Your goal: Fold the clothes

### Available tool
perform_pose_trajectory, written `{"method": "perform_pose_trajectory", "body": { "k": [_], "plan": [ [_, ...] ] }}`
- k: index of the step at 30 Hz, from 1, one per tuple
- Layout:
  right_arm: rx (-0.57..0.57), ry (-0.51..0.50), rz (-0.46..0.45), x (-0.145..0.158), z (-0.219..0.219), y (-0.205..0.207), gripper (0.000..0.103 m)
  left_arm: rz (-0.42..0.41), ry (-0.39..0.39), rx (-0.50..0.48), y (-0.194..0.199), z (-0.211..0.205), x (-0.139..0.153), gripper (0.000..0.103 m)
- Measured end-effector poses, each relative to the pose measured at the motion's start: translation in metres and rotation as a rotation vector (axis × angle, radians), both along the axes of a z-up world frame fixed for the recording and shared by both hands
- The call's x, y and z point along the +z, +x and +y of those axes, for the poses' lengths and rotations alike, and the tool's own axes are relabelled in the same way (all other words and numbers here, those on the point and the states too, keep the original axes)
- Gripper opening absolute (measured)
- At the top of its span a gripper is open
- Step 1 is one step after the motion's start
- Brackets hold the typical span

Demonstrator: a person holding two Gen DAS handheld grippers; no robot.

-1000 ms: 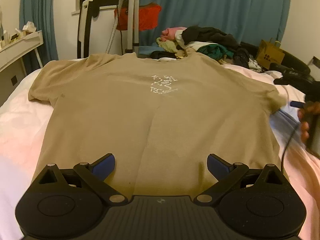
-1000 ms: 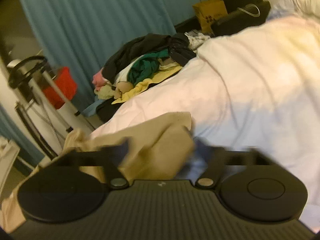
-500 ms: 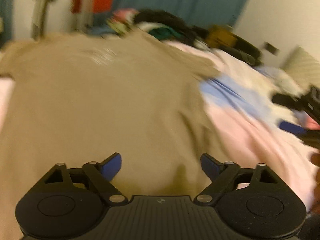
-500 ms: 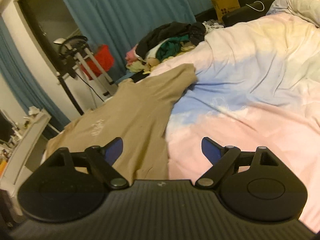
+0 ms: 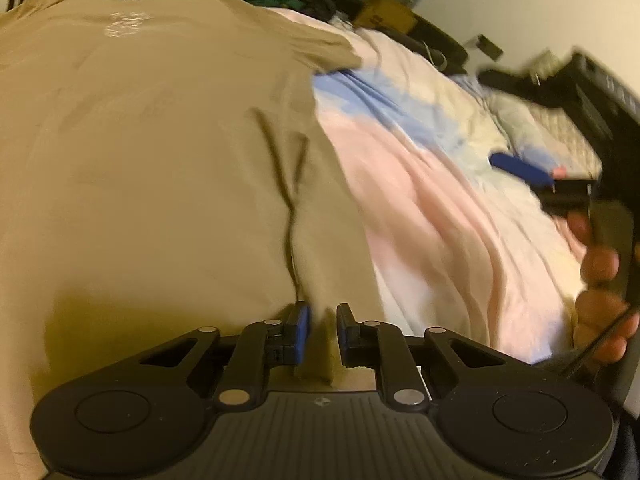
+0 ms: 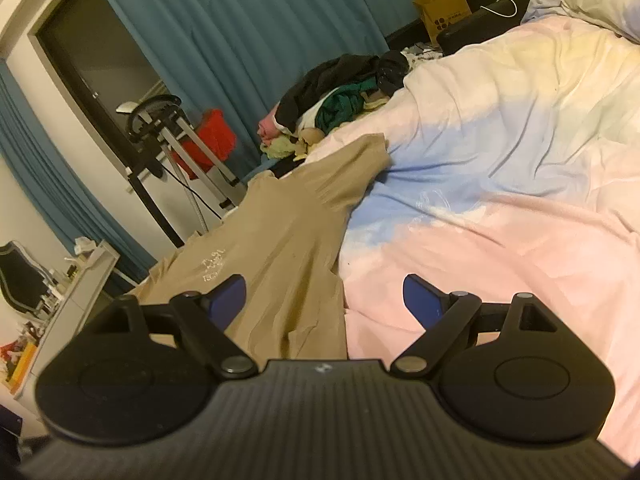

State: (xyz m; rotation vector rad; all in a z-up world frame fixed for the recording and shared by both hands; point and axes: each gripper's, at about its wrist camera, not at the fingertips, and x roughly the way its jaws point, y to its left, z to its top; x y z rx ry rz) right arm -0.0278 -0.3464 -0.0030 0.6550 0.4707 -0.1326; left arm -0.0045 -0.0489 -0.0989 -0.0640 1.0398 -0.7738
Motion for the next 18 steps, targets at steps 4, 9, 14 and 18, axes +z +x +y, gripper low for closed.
{"method": "perform_pose_trajectory", "body": {
  "k": [4, 9, 14, 18],
  "plan": [
    [-0.016, -0.009, -0.041, 0.008, -0.008, -0.009, 0.087, -0.055, -0.038, -0.064, -0.015, -0.017, 0.014, 0.002],
    [-0.129, -0.057, -0.131, 0.027, -0.031, -0.031, 0.088, -0.1, -0.002, -0.156, -0.036, -0.064, 0.018, 0.002],
    [-0.129, -0.086, -0.114, 0.022, -0.039, -0.031, 0.088, -0.128, 0.111, -0.196, -0.05, -0.103, 0.001, 0.01],
    [-0.057, 0.017, -0.159, 0.014, -0.043, -0.027, 0.088, -0.167, 0.142, -0.159, -0.05, -0.09, 0.016, 0.055]
  ]
}}
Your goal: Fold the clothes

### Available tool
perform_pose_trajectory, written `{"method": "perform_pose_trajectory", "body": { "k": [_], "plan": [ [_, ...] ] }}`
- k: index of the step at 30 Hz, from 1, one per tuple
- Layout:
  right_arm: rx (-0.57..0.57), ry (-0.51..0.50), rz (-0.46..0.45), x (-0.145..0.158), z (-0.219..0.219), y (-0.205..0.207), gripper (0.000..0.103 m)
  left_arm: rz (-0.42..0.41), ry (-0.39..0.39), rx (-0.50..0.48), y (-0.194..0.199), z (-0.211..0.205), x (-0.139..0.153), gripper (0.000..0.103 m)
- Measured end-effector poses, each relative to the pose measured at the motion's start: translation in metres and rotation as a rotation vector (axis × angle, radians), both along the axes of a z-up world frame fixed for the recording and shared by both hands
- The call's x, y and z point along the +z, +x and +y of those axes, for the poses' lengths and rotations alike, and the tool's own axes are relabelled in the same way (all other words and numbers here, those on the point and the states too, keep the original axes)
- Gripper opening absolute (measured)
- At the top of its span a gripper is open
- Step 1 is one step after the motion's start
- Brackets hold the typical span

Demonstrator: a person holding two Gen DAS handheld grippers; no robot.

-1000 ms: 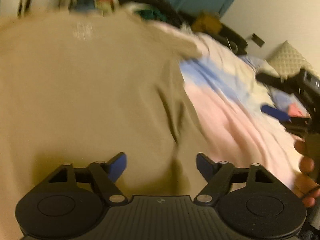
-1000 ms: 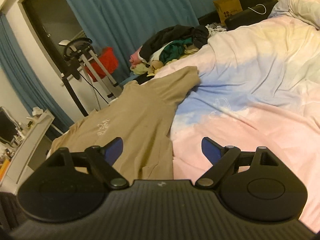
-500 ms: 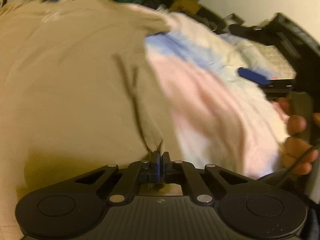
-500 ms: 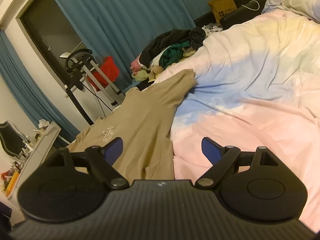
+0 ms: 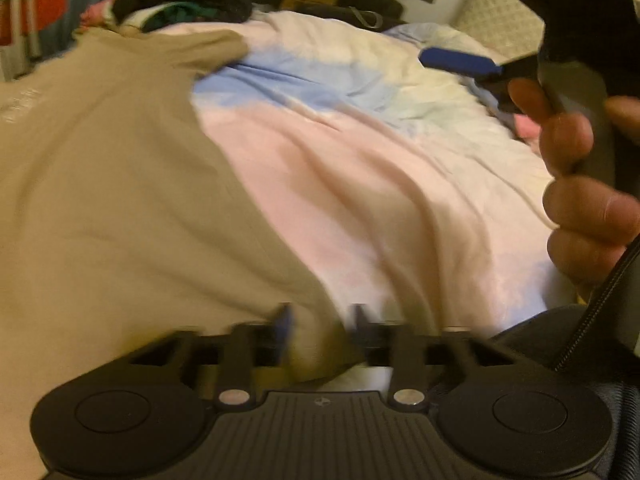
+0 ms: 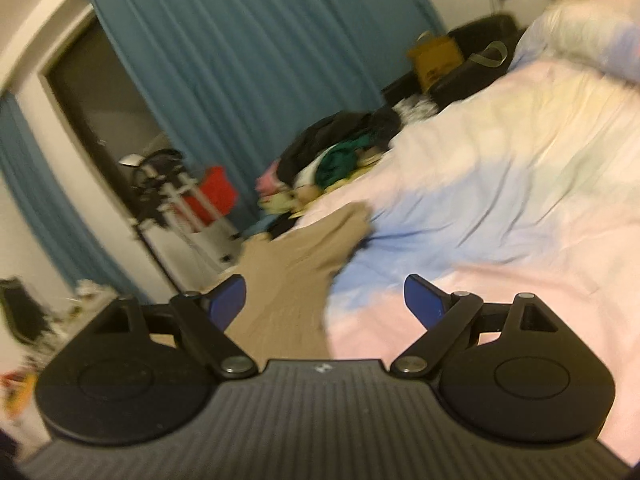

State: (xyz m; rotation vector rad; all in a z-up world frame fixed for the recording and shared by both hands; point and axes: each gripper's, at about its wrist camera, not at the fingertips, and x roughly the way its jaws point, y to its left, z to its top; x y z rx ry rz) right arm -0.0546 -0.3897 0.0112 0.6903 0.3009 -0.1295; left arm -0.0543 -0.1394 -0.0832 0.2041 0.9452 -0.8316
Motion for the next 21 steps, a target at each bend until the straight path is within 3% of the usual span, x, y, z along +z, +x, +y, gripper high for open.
{"method": "perform_pose_trajectory", "body": {
  "k": [2, 5, 8, 10, 12, 15, 21],
  "plan": [
    [0.005, 0.023, -0.025, -0.001, -0.001, 0.002, 0.088, -0.028, 0.006, 0.056, 0.008, 0.014, 0.015, 0.078],
    [0.006, 0.097, -0.042, -0.007, -0.005, 0.019, 0.089, -0.076, -0.029, 0.144, 0.026, 0.044, 0.046, 0.091],
    [0.035, 0.234, -0.045, -0.018, -0.011, 0.057, 0.089, -0.183, -0.044, 0.235, 0.042, 0.074, 0.07, 0.101],
    [0.063, 0.336, -0.029, -0.033, -0.017, 0.093, 0.089, -0.258, -0.054, 0.309, 0.053, 0.091, 0.079, 0.103],
    [0.083, 0.405, -0.017, -0.049, -0.021, 0.126, 0.089, -0.259, -0.089, 0.384, 0.066, 0.105, 0.077, 0.103],
    [0.087, 0.39, -0.004, -0.074, -0.028, 0.174, 0.089, -0.239, -0.143, 0.475, 0.084, 0.12, 0.067, 0.103],
    [0.074, 0.329, 0.033, -0.125, -0.041, 0.257, 0.089, -0.234, -0.08, 0.596, 0.106, 0.152, 0.037, 0.102]
  ]
}}
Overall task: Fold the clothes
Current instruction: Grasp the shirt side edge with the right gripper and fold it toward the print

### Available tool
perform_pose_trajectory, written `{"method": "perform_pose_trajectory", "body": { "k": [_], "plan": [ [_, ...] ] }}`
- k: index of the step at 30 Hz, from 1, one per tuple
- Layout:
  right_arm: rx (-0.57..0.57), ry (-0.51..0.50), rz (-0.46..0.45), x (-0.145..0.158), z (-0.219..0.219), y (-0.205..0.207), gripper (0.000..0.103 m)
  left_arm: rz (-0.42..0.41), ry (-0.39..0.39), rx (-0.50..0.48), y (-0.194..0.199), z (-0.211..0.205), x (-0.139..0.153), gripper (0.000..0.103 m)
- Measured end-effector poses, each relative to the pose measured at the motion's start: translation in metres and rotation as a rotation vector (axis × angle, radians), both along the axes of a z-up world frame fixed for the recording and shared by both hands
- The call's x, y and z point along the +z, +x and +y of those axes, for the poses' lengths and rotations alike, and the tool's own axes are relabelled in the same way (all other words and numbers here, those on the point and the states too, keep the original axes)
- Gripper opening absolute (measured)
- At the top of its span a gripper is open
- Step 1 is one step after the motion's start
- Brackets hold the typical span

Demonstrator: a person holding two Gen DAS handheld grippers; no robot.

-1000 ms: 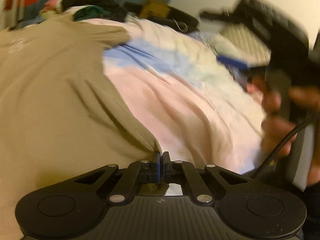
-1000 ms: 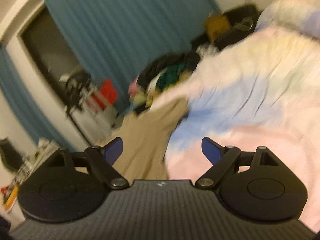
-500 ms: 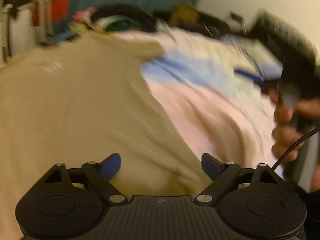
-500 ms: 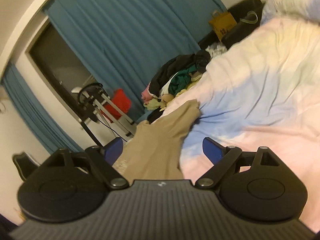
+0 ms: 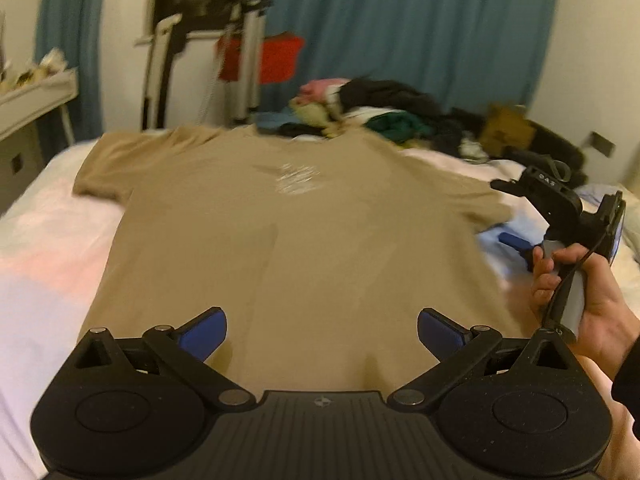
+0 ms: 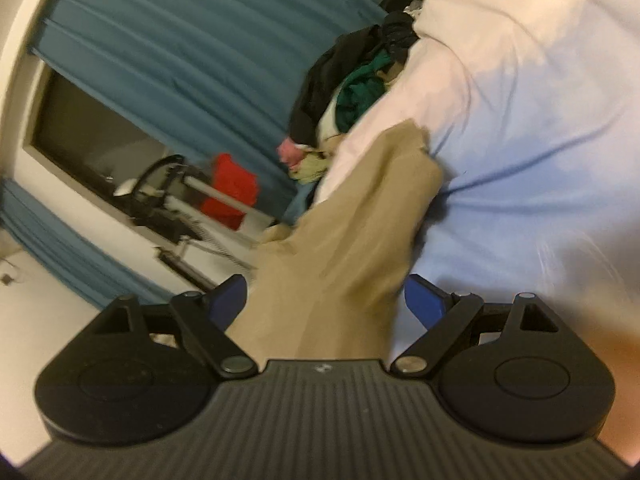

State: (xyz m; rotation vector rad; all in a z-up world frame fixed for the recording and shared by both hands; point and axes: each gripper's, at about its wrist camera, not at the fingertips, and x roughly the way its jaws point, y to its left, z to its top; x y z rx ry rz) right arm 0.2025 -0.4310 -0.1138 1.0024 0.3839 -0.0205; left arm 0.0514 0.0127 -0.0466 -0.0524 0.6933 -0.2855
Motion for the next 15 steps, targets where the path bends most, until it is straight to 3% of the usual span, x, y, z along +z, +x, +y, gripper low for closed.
{"method": "perform_pose_trajectory", "body": {
  "k": [5, 9, 12, 14, 15],
  "plan": [
    [0.048, -0.093, -0.096, -0.009, 0.0, 0.04, 0.089, 0.014, -0.077, 0.046, 0.029, 0.017, -0.006, 0.102],
    [0.002, -0.081, -0.124, -0.014, 0.0, 0.066, 0.089, 0.011, -0.053, 0.052, 0.049, 0.008, -0.017, 0.102],
    [-0.059, -0.075, -0.114, -0.016, -0.006, 0.083, 0.075, 0.042, 0.003, 0.077, 0.072, -0.003, -0.025, 0.102],
    [-0.111, -0.079, -0.082, -0.016, -0.009, 0.094, 0.06, 0.128, 0.077, 0.127, 0.085, -0.006, -0.022, 0.102],
    [-0.133, -0.087, -0.063, -0.015, -0.009, 0.099, 0.044, 0.164, 0.11, 0.139, 0.088, -0.008, -0.018, 0.102]
  ]
}}
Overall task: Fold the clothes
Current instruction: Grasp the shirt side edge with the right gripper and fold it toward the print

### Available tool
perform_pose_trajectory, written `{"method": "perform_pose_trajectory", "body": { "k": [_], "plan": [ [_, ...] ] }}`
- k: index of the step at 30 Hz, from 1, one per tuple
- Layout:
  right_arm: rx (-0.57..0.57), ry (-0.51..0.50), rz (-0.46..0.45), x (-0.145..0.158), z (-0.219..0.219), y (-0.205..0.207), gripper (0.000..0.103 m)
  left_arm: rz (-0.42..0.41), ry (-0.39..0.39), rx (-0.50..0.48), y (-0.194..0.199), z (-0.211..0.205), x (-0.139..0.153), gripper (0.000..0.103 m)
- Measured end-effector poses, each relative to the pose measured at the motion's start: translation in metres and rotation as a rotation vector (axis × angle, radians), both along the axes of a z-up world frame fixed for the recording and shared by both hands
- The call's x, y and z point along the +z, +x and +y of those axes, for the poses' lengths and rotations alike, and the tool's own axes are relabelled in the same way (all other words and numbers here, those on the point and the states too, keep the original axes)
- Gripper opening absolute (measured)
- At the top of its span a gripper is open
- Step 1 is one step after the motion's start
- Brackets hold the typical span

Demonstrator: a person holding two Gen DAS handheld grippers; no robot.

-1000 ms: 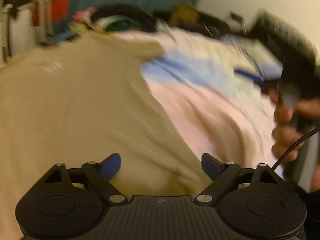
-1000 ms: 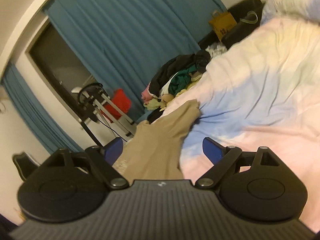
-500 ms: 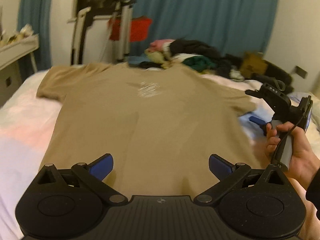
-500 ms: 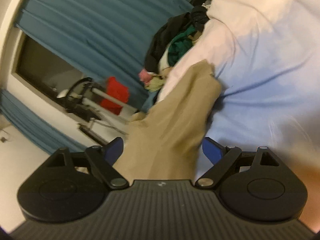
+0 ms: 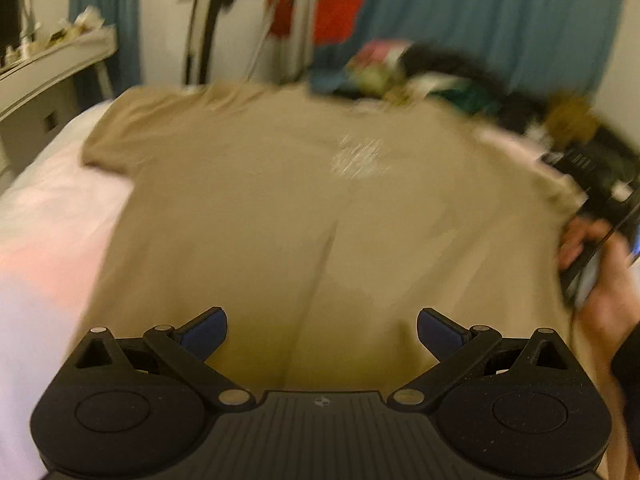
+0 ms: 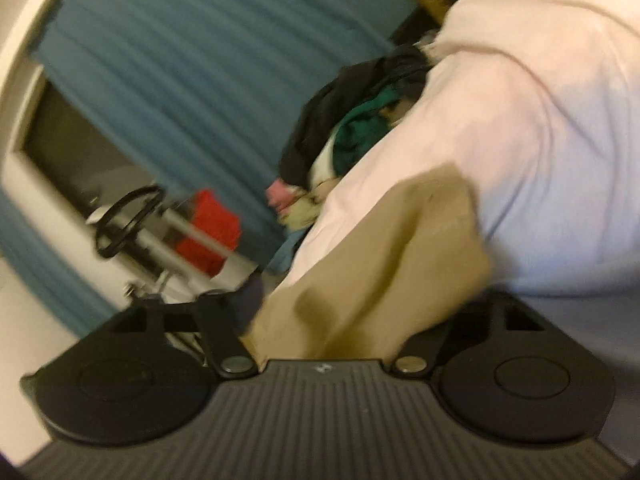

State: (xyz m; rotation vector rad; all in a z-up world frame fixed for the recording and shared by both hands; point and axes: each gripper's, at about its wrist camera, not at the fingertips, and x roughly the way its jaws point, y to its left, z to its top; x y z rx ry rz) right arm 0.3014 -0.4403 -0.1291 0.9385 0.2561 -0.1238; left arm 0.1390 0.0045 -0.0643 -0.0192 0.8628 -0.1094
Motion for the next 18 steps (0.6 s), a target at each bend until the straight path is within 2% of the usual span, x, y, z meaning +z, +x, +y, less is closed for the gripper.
{"method": "perform_pose_trajectory", "body": {
  "k": [1, 4, 8, 11, 14, 18],
  "plan": [
    [-0.013, -0.015, 0.019, -0.001, 0.001, 0.005, 0.03, 0.026, 0.017, -0.004, -0.002, -0.002, 0.006, 0.102],
    [-0.033, -0.059, 0.029, -0.017, 0.004, 0.005, 0.016, 0.1, -0.043, 0.01, -0.013, -0.002, 0.025, 0.103],
    [-0.035, -0.027, -0.035, -0.027, -0.002, -0.006, 0.013, 0.143, -0.066, -0.017, -0.029, -0.006, 0.042, 0.103],
    [-0.031, -0.034, -0.052, -0.029, -0.001, -0.009, 0.013, 0.272, -0.074, 0.085, -0.025, 0.007, 0.032, 0.103],
    [-0.033, -0.016, -0.075, -0.033, -0.004, -0.011, 0.011, 0.341, 0.009, 0.192, -0.02, 0.017, 0.016, 0.101],
    [-0.031, -0.015, -0.086, -0.035, -0.005, -0.012, 0.011, 0.306, 0.019, 0.165, -0.019, 0.016, 0.025, 0.101]
  ]
}}
